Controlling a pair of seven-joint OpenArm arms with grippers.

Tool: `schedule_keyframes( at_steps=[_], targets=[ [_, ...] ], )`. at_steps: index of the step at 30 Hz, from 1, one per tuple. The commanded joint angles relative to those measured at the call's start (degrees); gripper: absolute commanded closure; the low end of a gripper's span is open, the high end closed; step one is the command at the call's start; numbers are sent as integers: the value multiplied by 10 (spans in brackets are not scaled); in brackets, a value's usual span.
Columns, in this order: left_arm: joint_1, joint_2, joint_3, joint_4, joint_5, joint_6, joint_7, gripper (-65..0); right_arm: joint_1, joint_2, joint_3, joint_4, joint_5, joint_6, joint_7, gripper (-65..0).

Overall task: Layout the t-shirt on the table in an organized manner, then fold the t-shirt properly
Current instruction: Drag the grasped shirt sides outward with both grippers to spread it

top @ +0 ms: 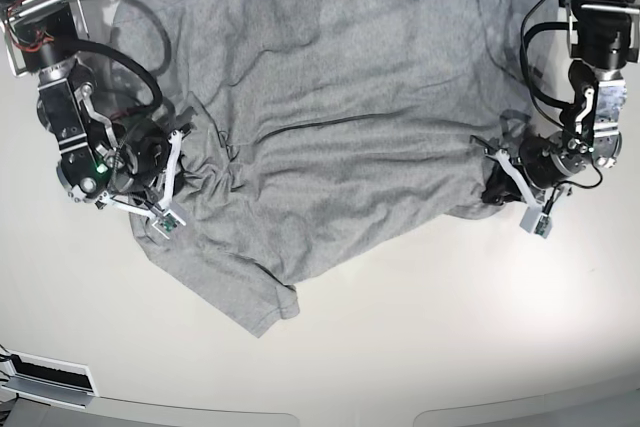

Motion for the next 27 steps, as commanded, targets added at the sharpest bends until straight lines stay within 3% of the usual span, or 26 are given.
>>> schedule_keyframes(
  at_steps=[1,4,8,10,14,17,22,25,27],
  targets=[
    [2,-23,0,0,38,21,55,0,6,9,3,8,-5,1,-5,0],
    [2,-44,0,10,35,68,87,0,-1,20,3,8,-36,-6,-17,0],
    [2,-76,0,13,16,111,133,0,6,34,3,8,-80,-89,-38,0],
    [2,-91,0,14,-25,107,156,0,12,36,3,8,-92,-123,-49,0],
    [2,-110,-2,52,-118,41,195,0,25,36,3,10,-87,-140,-55,0],
    [2,-111,-2,110,-186,10,230,0,43,35,3,10,-66,-139,-61,0],
    [2,-111,-2,195,-273,-58,248,0,79,35,3,11,-2,-96,-67,0],
    [2,-110,-2,210,-296,-58,247,0,88,35,3,11,35,-45,-66,0],
    [0,-105,-2,210,-273,-58,239,0,88,35,3,11,54,-20,-65,0]
  ],
)
